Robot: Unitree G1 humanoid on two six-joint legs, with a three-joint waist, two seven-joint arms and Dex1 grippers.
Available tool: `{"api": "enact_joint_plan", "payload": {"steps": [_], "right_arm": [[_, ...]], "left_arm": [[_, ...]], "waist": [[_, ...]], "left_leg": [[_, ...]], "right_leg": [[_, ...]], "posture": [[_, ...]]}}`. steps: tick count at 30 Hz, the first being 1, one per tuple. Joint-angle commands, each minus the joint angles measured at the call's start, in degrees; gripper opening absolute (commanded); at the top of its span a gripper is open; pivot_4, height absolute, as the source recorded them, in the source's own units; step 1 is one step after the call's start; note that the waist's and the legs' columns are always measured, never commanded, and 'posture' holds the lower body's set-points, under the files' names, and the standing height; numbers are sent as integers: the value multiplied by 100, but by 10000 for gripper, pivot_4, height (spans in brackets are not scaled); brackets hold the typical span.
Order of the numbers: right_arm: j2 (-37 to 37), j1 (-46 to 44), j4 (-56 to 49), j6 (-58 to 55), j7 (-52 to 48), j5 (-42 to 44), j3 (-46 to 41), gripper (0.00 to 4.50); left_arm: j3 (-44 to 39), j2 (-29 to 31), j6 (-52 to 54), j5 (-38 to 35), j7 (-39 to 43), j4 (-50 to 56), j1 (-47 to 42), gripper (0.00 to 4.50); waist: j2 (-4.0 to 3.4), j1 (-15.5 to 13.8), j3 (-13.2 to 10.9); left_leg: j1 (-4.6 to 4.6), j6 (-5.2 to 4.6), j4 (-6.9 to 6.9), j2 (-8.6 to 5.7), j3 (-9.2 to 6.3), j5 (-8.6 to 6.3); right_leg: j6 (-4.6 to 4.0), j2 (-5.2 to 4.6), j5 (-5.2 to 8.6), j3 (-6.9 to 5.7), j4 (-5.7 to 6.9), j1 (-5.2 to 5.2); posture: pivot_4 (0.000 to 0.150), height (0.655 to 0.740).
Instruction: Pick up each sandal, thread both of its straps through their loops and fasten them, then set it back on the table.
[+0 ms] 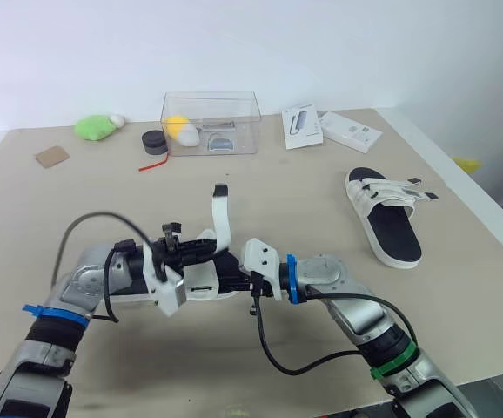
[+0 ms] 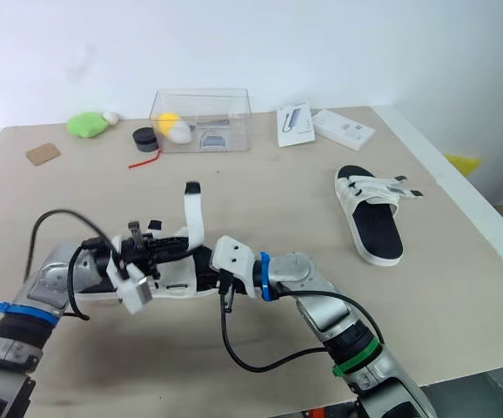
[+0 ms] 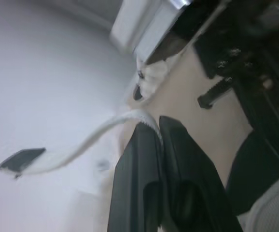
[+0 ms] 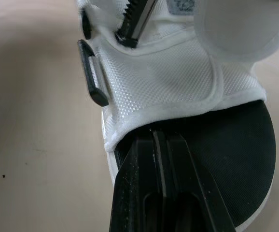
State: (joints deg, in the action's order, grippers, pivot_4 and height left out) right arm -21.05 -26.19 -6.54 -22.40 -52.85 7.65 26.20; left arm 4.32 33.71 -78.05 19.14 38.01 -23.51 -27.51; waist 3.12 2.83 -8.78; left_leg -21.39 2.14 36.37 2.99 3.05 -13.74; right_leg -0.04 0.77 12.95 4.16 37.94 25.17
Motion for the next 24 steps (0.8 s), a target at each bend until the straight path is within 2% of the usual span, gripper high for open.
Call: {"api": "enact_joint_plan", "payload": {"steps": [1, 4, 8, 11, 14, 16, 18, 19, 20, 21, 22, 23, 24], "right_arm": [[-128, 35, 238, -107, -28, -191, 87, 0], [-130, 13, 268, -72, -62, -213, 92, 0], [-131, 11, 250, -76, -68, -216, 96, 0], [-140, 11, 247, -80, -68, -207, 96, 0], [-156, 21, 231, -79, -60, -203, 100, 0], [-159, 35, 220, -89, -43, -197, 91, 0], [-156, 58, 211, -98, -28, -189, 88, 0], [-153, 65, 211, -99, -25, -186, 89, 0], [-150, 62, 219, -95, -27, -184, 91, 0], [-149, 56, 232, -83, -34, -184, 95, 0], [-148, 47, 247, -69, -40, -185, 100, 0], [-147, 43, 252, -59, -43, -188, 108, 0], [-146, 41, 253, -53, -44, -189, 113, 0]], "left_arm": [[-604, -111, -1429, 1140, -545, -176, -105, 1066], [-733, -103, -1445, 1684, -1395, 38, -45, 1066], [-872, -33, -1445, 2360, -1915, -404, -58, 1066], [-654, 97, -1309, 2298, -2171, -852, -107, 1066], [342, 585, -755, 994, -2062, -878, 2, 8300], [729, 867, -420, 333, -1969, -585, 136, 17046], [887, 1084, -208, 37, -1894, -271, 268, 22980], [912, 1178, -117, -45, -1857, -130, 339, 29824], [929, 1260, 4, -150, -1812, -16, 410, 32396], [925, 1355, 144, -306, -1775, 115, 509, 37816], [918, 1431, 270, -445, -1738, 219, 590, 39212], [905, 1542, 458, -633, -1673, 360, 697, 43730], [887, 1658, 688, -888, -1605, 524, 821, 44879]], "waist": [[0, 1, 0], [0, 1, 0], [0, 2, 0], [-1, 2, 1], [-1, 17, 1], [-2, 36, 1], [-2, 39, 1], [-2, 40, 1], [-2, 44, 1], [-3, 44, 1], [-3, 44, 2], [-4, 48, 2], [-5, 59, 1]], "left_leg": [[-1, -4, 0, 2, 2, -2], [-3, -16, 0, 16, 6, -10], [-4, -17, 2, 19, 8, -11], [0, -17, 3, 21, 9, -11], [-1, -16, 3, 27, 9, -13], [-1, -15, 3, 36, 12, -19], [-1, -17, 3, 39, 12, -21], [-2, -16, 3, 41, 11, -21], [-2, -17, 3, 41, 12, -22], [-1, -17, 3, 42, 12, -22], [0, -17, 3, 41, 11, -21], [1, -17, 3, 41, 12, -21], [2, -17, 3, 43, 14, -21]], "right_leg": [[0, 0, 0, -1, -2, 0], [3, -3, 2, 2, -6, -1], [8, -5, 0, 1, -8, -1], [9, -4, 0, -2, -7, -4], [10, -1, 0, -3, -7, -3], [12, 4, 3, -3, -7, -2], [12, 5, 6, -4, -7, -1], [11, 5, 7, -6, -7, -1], [9, 6, 8, -6, -7, -1], [9, 8, 8, -5, -7, -1], [8, 7, 8, -6, -7, -2], [7, 8, 8, -6, -6, -2], [6, 8, 9, -5, -6, -2]], "posture": [[1500, 7400], [1500, 7400], [1500, 7400], [1500, 7400], [1500, 7400], [1500, 7400], [1500, 7400], [1500, 7400], [1500, 7400], [1500, 7400], [1500, 7400], [1500, 7400], [1500, 7400]]}}
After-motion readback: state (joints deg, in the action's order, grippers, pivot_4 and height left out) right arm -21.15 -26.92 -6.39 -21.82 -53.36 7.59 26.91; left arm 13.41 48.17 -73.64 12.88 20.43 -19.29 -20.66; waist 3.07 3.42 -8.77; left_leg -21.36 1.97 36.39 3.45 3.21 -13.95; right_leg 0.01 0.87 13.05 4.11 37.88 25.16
